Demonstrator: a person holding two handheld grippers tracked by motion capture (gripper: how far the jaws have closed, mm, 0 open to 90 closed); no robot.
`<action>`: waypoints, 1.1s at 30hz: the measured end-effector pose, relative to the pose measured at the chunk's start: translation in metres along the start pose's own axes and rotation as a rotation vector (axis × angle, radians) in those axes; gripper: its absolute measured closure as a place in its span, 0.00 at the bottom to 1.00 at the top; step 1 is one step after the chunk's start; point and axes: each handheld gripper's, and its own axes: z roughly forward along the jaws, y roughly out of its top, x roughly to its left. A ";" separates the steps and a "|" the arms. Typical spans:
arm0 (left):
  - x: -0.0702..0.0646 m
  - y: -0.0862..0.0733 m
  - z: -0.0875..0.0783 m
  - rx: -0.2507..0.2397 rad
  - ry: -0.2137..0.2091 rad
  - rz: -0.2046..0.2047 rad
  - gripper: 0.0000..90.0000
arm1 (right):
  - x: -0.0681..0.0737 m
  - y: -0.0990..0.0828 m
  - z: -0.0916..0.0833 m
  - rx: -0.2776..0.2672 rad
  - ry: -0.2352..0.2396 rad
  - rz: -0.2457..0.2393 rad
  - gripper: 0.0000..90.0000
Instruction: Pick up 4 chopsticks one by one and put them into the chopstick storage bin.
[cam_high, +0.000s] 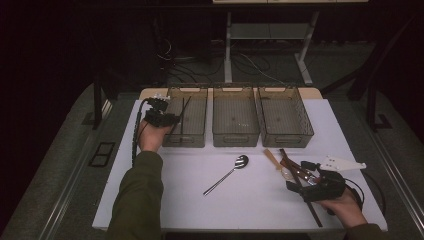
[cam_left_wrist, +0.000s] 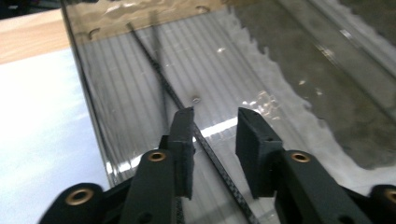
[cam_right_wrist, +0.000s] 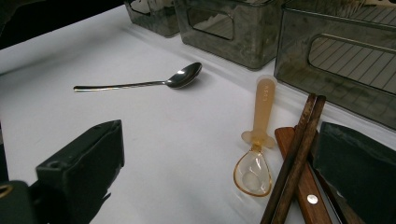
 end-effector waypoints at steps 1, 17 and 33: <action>-0.001 0.000 -0.002 -0.011 -0.007 0.004 0.71 | 0.000 0.000 0.000 -0.001 0.000 0.002 0.02; -0.033 0.000 -0.037 -0.161 -0.184 0.136 0.48 | -0.001 -0.001 -0.001 0.001 -0.008 0.009 0.02; -0.072 -0.044 -0.059 -0.188 -0.286 0.236 0.33 | -0.002 0.001 -0.005 0.020 -0.039 0.034 0.02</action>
